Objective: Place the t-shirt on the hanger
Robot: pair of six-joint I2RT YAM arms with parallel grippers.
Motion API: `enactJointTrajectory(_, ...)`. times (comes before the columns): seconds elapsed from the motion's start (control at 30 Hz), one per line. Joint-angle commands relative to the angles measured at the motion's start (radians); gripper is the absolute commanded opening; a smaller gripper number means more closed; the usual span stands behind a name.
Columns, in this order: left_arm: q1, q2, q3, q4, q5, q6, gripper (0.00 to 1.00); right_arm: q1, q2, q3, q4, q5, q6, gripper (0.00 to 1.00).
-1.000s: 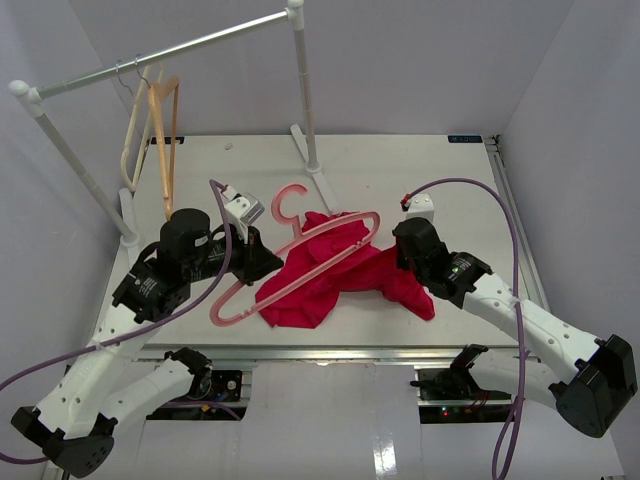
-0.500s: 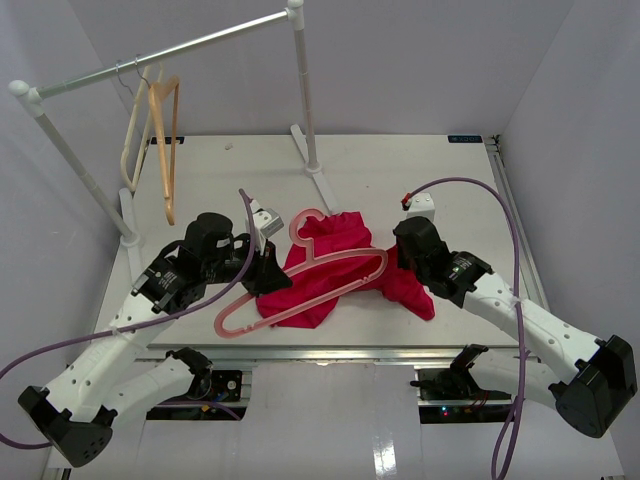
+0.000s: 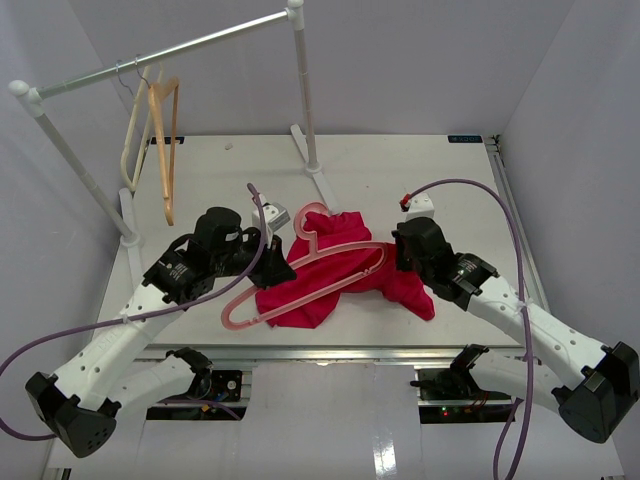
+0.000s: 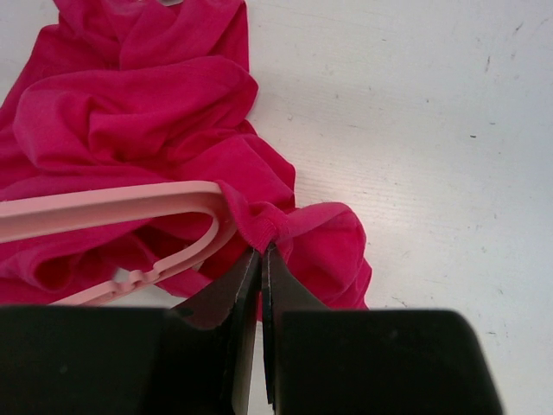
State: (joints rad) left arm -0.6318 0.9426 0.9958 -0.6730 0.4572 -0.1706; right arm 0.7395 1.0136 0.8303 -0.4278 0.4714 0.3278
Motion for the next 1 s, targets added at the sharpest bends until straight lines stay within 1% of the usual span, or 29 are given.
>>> enactJointTrajectory(0.0,-0.008,0.0,0.032,0.061,0.015,0.039,0.0,-0.005,-0.033,0.062,0.011,-0.058,-0.027,0.08)
enactJointTrajectory(0.17,-0.012,-0.047,0.002,0.125,0.094,0.093,0.0,-0.005,-0.018,0.099,-0.007,-0.082,-0.036,0.08)
enactJointTrajectory(0.27,-0.012,-0.069,-0.017,0.139,0.137,0.131,0.0,-0.006,-0.025,0.11,-0.013,-0.069,-0.037,0.08)
enactJointTrajectory(0.43,-0.012,-0.085,-0.02,0.103,0.124,0.137,0.0,-0.006,-0.037,0.14,-0.041,-0.016,-0.035,0.08)
enactJointTrajectory(0.73,-0.014,-0.064,-0.014,0.079,0.1,0.153,0.0,-0.005,-0.049,0.179,-0.054,-0.016,-0.046,0.08)
enactJointTrajectory(0.8,-0.014,-0.044,-0.003,0.088,0.1,0.161,0.0,-0.006,-0.045,0.203,-0.058,-0.05,-0.07,0.08)
enactJointTrajectory(0.97,-0.015,0.015,0.012,0.16,0.156,0.191,0.0,-0.005,-0.036,0.232,-0.056,-0.145,-0.112,0.08)
